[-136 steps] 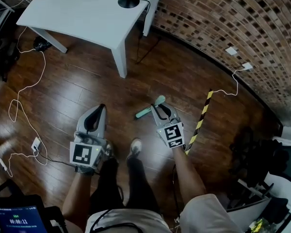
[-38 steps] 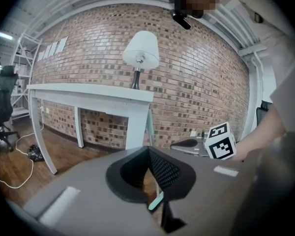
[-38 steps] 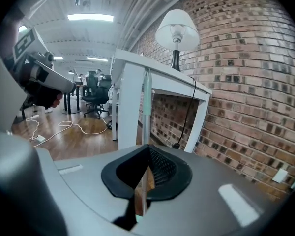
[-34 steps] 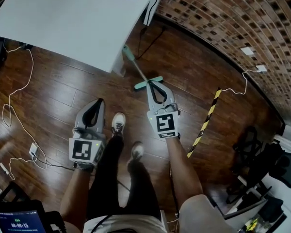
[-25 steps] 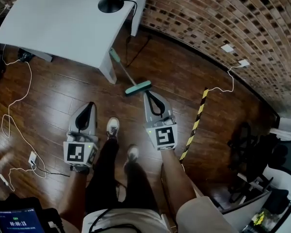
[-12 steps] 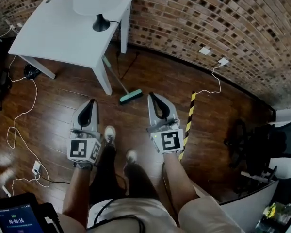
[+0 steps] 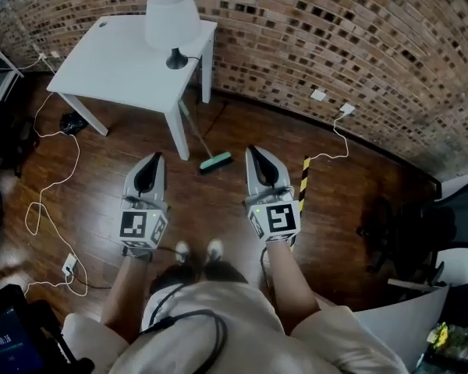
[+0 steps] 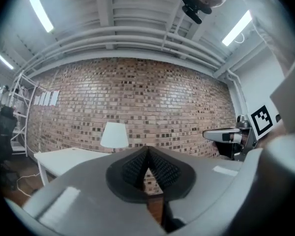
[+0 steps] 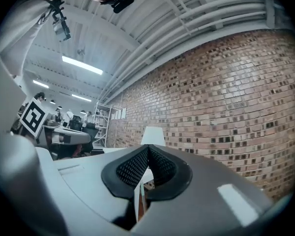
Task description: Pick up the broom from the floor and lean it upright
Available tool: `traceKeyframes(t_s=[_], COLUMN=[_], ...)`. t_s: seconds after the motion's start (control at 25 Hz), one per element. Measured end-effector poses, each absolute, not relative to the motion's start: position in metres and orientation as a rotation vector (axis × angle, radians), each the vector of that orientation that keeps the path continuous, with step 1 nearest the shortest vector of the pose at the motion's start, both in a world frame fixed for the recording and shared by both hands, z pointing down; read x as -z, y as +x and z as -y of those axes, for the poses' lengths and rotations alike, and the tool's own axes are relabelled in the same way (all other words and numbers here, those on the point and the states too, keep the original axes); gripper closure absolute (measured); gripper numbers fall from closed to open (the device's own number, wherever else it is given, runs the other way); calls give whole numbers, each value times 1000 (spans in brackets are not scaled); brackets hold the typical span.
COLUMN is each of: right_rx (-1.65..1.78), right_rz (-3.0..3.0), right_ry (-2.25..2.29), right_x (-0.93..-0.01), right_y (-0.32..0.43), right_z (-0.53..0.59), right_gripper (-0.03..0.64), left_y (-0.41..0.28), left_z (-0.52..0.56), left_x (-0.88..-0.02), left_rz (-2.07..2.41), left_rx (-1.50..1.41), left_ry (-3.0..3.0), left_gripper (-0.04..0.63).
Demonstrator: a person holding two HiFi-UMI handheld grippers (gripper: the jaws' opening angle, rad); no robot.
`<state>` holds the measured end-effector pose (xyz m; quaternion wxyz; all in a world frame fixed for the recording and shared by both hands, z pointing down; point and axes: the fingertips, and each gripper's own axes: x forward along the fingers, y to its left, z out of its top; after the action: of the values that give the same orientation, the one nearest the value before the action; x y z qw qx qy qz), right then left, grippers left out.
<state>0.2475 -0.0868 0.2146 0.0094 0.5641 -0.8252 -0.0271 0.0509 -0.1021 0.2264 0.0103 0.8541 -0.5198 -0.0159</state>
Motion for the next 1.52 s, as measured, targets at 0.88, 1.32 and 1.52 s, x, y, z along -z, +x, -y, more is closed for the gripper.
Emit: traceKeyframes(t_s=[0.88, 1.32, 1.52], right_rx=[190, 167, 131], right_rz=[2481, 2503, 2528], right_ry=[1938, 1953, 1979], right_x=[-167, -169, -171], right_y=[210, 203, 231], right_z=[31, -58, -114], right_gripper=[604, 604, 604], left_y=[-20, -27, -16], left_z=[73, -6, -67], left_x=[-187, -189, -197], left_rz=[1548, 1558, 1613], left_rx=[155, 154, 139], left_ry=[2766, 2768, 2741], left_gripper=[594, 594, 594])
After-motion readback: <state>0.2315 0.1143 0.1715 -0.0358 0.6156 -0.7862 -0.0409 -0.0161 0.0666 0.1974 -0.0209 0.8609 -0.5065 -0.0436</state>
